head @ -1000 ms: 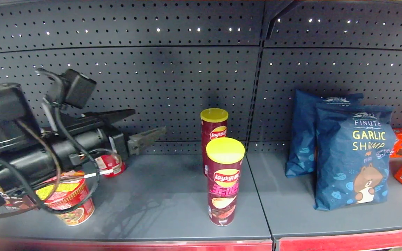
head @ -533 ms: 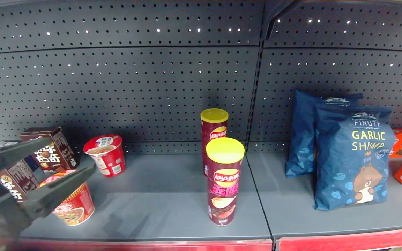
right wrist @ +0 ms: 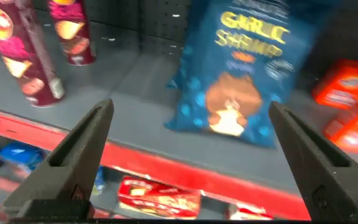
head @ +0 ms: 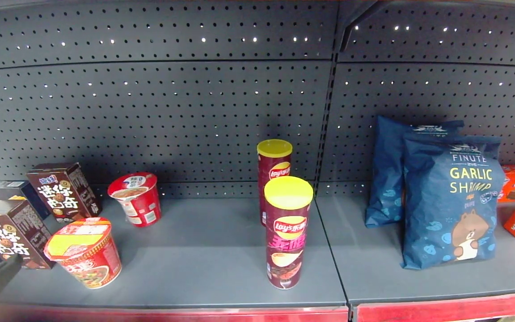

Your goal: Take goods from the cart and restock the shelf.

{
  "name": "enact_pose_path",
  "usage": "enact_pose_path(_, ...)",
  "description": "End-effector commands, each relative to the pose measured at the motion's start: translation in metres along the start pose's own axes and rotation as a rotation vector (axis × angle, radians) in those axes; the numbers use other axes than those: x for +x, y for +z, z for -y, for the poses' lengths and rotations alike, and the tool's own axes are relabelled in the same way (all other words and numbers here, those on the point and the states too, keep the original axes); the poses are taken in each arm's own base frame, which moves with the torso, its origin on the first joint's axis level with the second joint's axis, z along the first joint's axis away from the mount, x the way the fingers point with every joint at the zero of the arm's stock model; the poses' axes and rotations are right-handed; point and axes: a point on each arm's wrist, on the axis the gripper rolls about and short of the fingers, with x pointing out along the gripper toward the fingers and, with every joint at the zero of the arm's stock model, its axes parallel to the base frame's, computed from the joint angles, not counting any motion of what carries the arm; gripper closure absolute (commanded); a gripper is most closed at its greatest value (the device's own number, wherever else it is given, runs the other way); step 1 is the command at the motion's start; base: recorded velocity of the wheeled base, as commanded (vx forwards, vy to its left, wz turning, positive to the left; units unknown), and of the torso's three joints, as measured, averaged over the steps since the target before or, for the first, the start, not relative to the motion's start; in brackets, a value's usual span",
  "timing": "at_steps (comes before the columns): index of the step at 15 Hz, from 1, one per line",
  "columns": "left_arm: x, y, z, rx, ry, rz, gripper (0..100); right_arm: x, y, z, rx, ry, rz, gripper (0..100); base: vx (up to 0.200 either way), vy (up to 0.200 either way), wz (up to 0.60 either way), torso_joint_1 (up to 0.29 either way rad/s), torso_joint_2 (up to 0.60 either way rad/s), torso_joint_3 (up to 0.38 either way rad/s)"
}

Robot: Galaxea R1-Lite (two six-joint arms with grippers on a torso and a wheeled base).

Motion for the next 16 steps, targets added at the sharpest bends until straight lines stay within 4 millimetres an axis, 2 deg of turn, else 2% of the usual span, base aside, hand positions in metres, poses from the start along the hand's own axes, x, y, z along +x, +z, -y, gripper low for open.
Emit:
enact_pose_path(1,-0.015,-0.012,-0.001,-0.005,0.037,0.026,0,0.060,0.017,-0.002,0.010,0.089,-0.095,0,0.000,0.000,0.00,0.000,0.00,0.000)
enact_pose_path(3,-0.019,-0.016,-0.002,-0.008,0.057,0.035,0,0.093,0.020,-0.011,0.000,0.084,-0.091,0,0.000,0.000,0.00,0.000,0.00,0.000)
enact_pose_path(5,-0.020,-0.016,-0.003,-0.024,0.102,0.038,0,0.124,0.015,-0.034,0.026,0.130,-0.118,0,0.000,0.000,0.00,0.000,0.00,0.000)
enact_pose_path(10,-0.026,-0.030,-0.002,-0.042,0.138,0.028,0,0.152,-0.008,-0.052,-0.006,0.207,-0.261,0,0.000,0.000,0.00,0.000,0.00,0.000)
enact_pose_path(16,-0.023,-0.032,-0.002,-0.039,0.128,0.012,0,0.186,-0.018,-0.086,-0.036,0.323,-0.318,0,0.000,0.000,0.00,0.000,0.00,0.000)
